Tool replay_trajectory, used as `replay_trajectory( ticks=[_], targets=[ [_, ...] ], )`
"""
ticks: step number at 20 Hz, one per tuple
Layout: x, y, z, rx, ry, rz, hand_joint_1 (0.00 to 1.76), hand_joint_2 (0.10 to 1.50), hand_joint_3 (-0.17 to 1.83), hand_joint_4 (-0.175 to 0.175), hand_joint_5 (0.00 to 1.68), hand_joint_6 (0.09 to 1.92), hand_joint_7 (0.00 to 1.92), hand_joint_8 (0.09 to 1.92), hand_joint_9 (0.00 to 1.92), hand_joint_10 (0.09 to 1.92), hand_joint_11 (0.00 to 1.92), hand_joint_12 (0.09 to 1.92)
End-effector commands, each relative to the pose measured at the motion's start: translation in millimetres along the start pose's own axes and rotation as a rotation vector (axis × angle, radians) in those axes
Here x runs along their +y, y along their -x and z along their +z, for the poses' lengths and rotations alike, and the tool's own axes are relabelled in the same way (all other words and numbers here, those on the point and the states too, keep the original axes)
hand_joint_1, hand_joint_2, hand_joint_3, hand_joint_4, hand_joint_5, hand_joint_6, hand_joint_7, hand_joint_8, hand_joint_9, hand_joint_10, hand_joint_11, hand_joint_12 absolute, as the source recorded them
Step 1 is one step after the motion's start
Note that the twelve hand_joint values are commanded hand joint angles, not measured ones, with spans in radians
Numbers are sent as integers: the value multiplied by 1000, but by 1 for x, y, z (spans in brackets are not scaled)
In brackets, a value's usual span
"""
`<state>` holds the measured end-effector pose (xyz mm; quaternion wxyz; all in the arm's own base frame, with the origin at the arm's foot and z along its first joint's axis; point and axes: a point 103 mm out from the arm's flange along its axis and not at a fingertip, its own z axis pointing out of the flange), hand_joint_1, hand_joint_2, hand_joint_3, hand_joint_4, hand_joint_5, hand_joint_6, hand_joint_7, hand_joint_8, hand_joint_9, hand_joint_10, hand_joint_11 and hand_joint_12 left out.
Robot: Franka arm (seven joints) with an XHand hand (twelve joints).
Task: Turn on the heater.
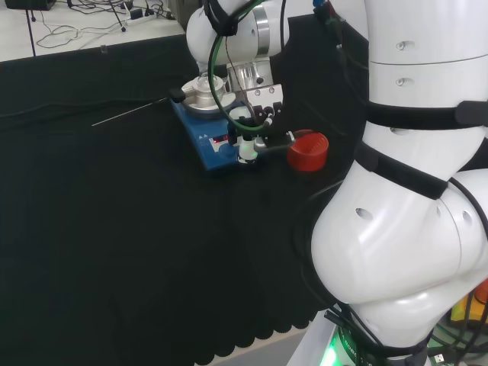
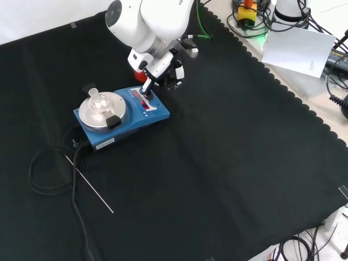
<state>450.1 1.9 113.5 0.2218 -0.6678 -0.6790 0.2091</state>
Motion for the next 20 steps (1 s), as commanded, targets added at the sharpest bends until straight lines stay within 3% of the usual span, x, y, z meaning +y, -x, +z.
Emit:
replay_trajectory(
  ticks=[1,10,20],
  targets=[
    [0,-2,4,-6,-3,2,1429,618,1181,-70,330,929,1592,1552,1659,1540,1184,1413],
    [0,-4,3,-3,3,0,1429,618,1181,-70,333,931,1592,1552,1658,1537,1184,1412],
    [-16,-2,-32,-2,70,10,1428,617,1181,-70,337,932,1592,1550,1658,1535,1185,1411]
  ],
)
